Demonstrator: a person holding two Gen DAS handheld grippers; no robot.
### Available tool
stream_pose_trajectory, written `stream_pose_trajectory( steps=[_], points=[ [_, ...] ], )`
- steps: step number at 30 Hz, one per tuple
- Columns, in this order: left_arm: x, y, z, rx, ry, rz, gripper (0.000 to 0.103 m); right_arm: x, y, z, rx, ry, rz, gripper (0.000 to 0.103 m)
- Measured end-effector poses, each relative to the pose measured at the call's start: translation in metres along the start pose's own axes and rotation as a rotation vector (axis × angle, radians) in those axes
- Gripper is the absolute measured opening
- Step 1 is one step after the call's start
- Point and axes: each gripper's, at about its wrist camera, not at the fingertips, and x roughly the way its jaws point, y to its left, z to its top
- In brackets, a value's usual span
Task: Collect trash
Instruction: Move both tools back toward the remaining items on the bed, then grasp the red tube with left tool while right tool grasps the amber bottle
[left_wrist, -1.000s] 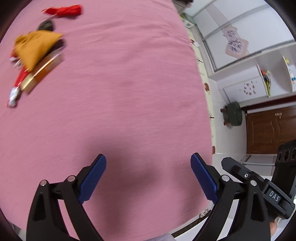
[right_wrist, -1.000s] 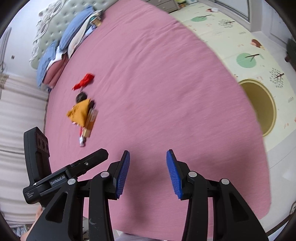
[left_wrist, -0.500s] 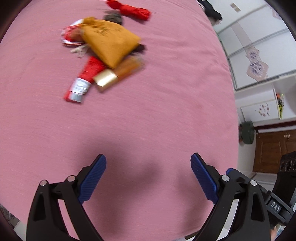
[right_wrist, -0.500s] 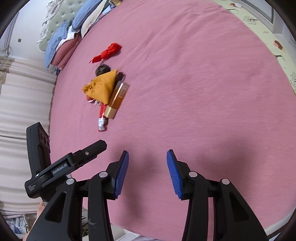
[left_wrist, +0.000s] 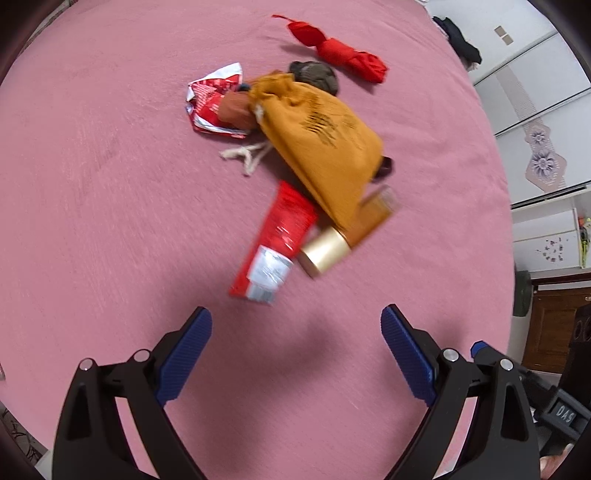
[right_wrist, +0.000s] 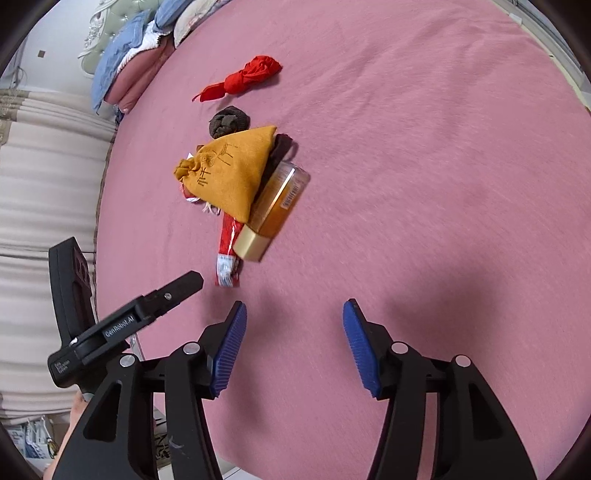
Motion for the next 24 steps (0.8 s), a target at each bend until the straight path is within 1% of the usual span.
stream_pose_trajectory(
  steps=[4, 10, 14, 19, 24],
  points=[
    [0.019, 0.012, 0.017, 0.026, 0.028, 0.019, 0.092, 0.025, 0.010, 0.021, 0.003, 0.019, -0.007, 0.053],
    [0.042, 0.025, 0.031, 0.081, 0.056, 0.053, 0.092, 0.052, 0.021, 0.045, 0.020, 0.038, -0.001, 0.053],
    [0.052, 0.034, 0.041, 0.074, 0.080, 0.018, 0.092, 0.069, 0.026, 0.061, 0.031, 0.047, -0.003, 0.053],
    [0.062, 0.035, 0.055, 0.093, 0.104, -0.037, 0.092, 0.088, 0.022, 0.078, 0.087, 0.060, -0.016, 0.053],
    [0.076, 0.032, 0.072, 0.114, 0.129, -0.047, 0.092, 0.105, 0.014, 0.089, 0.147, 0.086, -0.019, 0.053]
  ],
)
